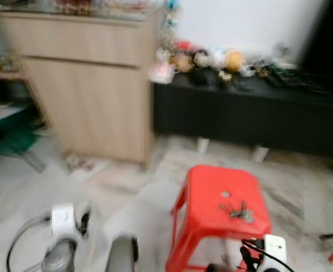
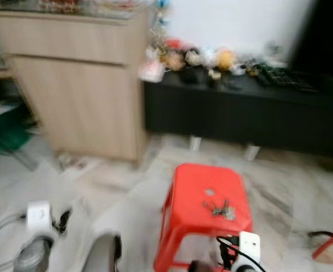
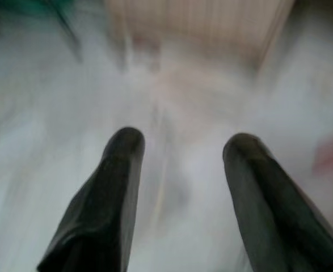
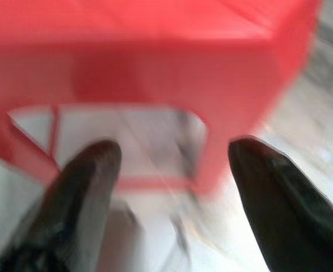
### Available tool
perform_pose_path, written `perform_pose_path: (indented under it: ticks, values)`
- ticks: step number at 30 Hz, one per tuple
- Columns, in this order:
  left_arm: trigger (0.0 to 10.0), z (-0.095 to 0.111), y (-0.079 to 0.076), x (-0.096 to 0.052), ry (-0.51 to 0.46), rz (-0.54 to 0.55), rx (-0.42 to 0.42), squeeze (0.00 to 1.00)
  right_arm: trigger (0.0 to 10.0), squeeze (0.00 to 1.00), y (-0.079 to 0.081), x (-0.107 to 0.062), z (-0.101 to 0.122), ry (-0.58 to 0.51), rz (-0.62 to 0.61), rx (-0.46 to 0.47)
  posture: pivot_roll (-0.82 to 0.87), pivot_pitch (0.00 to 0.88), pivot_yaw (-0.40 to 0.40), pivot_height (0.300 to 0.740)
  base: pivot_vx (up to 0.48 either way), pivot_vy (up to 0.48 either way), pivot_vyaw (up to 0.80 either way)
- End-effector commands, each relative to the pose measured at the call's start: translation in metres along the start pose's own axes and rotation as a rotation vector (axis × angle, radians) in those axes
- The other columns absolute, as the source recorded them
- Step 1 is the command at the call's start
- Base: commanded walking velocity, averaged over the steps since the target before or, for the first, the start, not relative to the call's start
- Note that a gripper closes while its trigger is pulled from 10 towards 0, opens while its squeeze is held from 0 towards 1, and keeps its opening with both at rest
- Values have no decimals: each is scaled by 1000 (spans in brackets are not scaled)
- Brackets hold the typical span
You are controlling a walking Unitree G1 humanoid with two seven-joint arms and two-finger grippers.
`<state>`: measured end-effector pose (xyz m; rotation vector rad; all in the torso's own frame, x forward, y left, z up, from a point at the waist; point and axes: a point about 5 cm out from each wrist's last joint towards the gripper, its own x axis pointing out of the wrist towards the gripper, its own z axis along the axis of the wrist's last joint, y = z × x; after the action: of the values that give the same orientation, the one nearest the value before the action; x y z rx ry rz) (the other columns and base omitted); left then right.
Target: Hang keys on a hook
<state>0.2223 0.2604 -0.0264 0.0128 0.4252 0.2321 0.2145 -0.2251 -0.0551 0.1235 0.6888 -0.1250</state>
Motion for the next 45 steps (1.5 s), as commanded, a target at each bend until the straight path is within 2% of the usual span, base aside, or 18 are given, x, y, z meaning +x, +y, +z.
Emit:
perform_pose_path:
  ticks: [1, 3, 8, 13, 19, 22, 25, 31, 35, 38, 45]
  values:
    - [10000, 4, 4, 2, -7, 15, -5, 0, 10000, 0, 2, -4, -14, 44, 4, 10, 105, 0, -64, 517, 0, 0, 0]
    - [10000, -3, 4, 0, 28, 26, -11, 0, 10000, 0, 5, -3, -16, 73, 19, -3, 110, 26, -64, 517, 0, 0, 0]
    - [10000, -9, 12, -4, 62, 41, -16, 0, 10000, 0, 20, 2, -9, 49, 44, 10, 110, 25, -62, 517, 0, 0, 0]
    - [10000, -15, 21, -7, 99, 52, -18, 0, 10000, 0, 31, 5, 4, -33, 55, 32, 113, 24, -61, 517, 0, 0, 0]
    - [10000, -21, 22, -10, 138, 60, -22, 0, 10000, 0, 27, 7, 21, -136, 48, 38, 110, 26, -61, 517, 0, 0, 0]
    - [10000, -25, 15, -10, 157, 56, -24, 0, 10000, 0, 9, 5, 32, -195, 31, 49, 109, 26, -62, 517, 0, 0, 0]
    - [10000, -27, 15, -11, 172, 57, -29, 0, 10000, 0, 6, 5, 38, -220, 23, 43, 111, 26, -63, 532, 0, 0, 0]
    - [10000, -31, 21, -15, 184, 71, -31, 0, 10000, 0, 14, 6, 46, -275, 47, 42, 110, 26, -63, 572, 0, 0, 0]
    - [10000, -28, 30, -16, 163, 110, -30, 0, 10000, 0, 26, 6, 51, -327, 83, 28, 109, 28, -63, 597, 0, 0, 0]
    - [10000, -27, 31, -16, 155, 117, -35, 0, 10000, 0, 28, 6, 52, -336, 88, 28, 109, 28, -63, 602, 0, 0, 0]
    - [10000, -3, 33, 0, 87, 140, -81, 0, 10000, 0, 41, 6, 56, -368, 107, 16, 113, 27, -63, 602, 0, 0, 0]
